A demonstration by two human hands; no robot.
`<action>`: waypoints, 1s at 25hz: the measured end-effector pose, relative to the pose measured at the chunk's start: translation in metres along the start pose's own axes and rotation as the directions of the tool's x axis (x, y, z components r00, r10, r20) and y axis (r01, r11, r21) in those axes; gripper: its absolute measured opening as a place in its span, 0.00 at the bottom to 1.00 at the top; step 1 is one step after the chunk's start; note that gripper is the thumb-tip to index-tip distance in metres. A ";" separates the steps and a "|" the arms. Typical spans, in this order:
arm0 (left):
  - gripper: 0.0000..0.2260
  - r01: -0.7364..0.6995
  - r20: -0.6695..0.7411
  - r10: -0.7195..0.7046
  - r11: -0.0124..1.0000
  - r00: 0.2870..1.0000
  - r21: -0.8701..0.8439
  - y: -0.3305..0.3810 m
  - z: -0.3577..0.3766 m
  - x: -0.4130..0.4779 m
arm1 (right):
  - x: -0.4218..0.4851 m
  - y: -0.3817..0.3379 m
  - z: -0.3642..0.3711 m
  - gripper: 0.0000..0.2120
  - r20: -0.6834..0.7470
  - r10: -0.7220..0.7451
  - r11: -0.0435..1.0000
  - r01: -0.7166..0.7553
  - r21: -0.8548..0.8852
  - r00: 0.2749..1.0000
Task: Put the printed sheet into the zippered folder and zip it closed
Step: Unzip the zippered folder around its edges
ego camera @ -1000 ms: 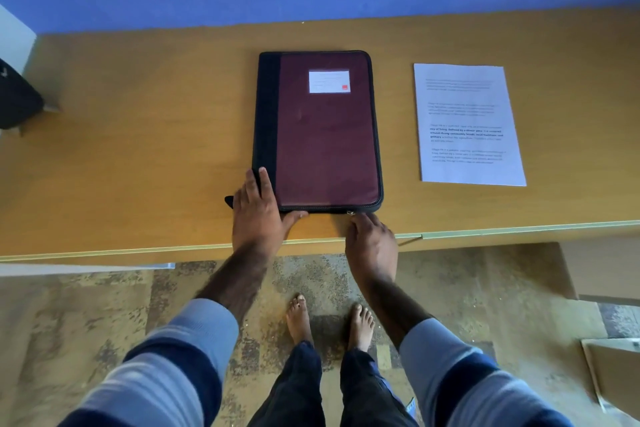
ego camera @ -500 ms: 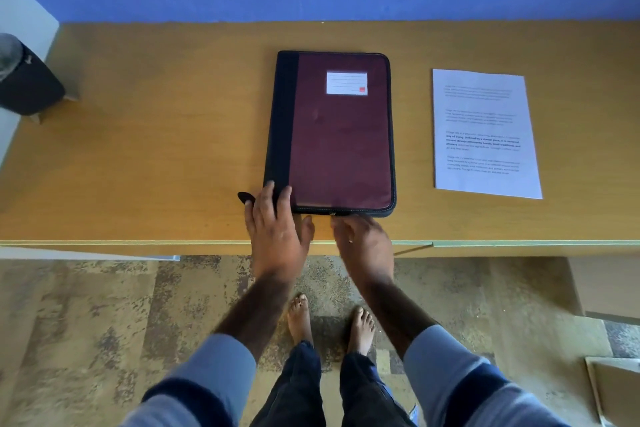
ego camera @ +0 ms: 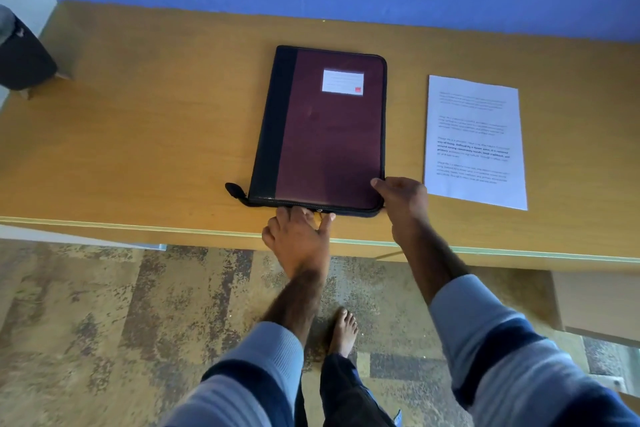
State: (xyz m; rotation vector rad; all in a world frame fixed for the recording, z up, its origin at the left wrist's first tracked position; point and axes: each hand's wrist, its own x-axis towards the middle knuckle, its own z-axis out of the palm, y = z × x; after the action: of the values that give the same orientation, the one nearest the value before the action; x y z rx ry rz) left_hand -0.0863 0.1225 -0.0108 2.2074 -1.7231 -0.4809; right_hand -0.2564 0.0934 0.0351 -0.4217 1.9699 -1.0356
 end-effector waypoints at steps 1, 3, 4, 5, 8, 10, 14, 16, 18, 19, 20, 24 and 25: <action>0.19 0.014 -0.007 -0.014 1.000 1.000 0.003 0.003 0.002 0.000 | -0.002 -0.003 0.001 0.11 -0.001 0.007 1.000 -0.007 0.029 1.000; 0.16 0.009 -0.018 -0.009 1.000 1.000 0.026 0.008 0.003 -0.003 | -0.002 -0.006 0.002 0.08 -0.001 0.043 0.997 -0.043 0.066 0.999; 0.15 0.002 -0.028 -0.001 0.999 1.000 0.033 0.008 0.003 -0.004 | -0.001 -0.006 0.002 0.07 0.003 0.068 0.995 -0.068 0.075 0.998; 0.13 -0.004 -0.042 0.006 0.999 0.999 0.038 0.006 0.002 -0.005 | 0.001 -0.007 0.001 0.06 0.005 0.093 0.993 -0.093 0.078 0.996; 0.12 -0.035 -0.082 0.040 0.998 0.996 0.061 -0.005 -0.004 -0.003 | 0.008 -0.009 -0.001 0.09 0.011 0.121 0.991 -0.122 0.063 0.993; 0.12 -0.037 -0.104 0.044 0.997 0.994 0.068 -0.012 -0.009 0.000 | 0.011 -0.010 -0.002 0.08 0.019 0.092 0.993 -0.094 0.074 0.996; 0.15 0.038 -0.138 -0.032 0.998 0.990 0.042 -0.031 -0.020 0.012 | 0.012 -0.014 -0.005 0.06 0.045 0.069 0.997 -0.070 0.016 0.997; 0.16 0.069 -0.177 -0.060 0.996 0.982 0.050 -0.046 -0.028 0.019 | 0.010 -0.017 -0.005 0.07 0.045 0.072 0.997 -0.073 0.022 0.996; 0.17 0.073 -0.194 -0.053 0.993 0.979 0.097 -0.061 -0.035 0.030 | 0.008 -0.019 -0.005 0.08 0.041 0.075 0.997 -0.076 0.023 0.996; 0.17 0.076 -0.195 -0.053 0.991 0.979 0.114 -0.070 -0.038 0.035 | 0.007 -0.020 -0.005 0.08 0.040 0.076 0.997 -0.076 0.022 0.996; 0.17 0.094 -0.200 -0.069 0.988 0.977 0.120 -0.079 -0.041 0.041 | 0.007 -0.020 -0.005 0.08 0.038 0.075 0.997 -0.076 0.024 0.996; 0.15 0.111 -0.200 -0.071 0.974 0.977 0.198 -0.114 -0.055 0.058 | 0.009 -0.020 -0.005 0.07 0.024 0.079 0.997 -0.079 0.011 0.997; 0.15 0.064 -0.194 -0.020 0.973 0.981 0.222 -0.119 -0.058 0.060 | 0.009 -0.020 -0.004 0.07 0.020 0.084 0.996 -0.084 0.004 0.996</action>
State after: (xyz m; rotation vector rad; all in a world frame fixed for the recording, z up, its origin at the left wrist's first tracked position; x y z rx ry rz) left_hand 0.0562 0.0939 -0.0148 2.3612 -1.7049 -0.0779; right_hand -0.2668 0.0779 0.0476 -0.3419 1.9500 -0.9794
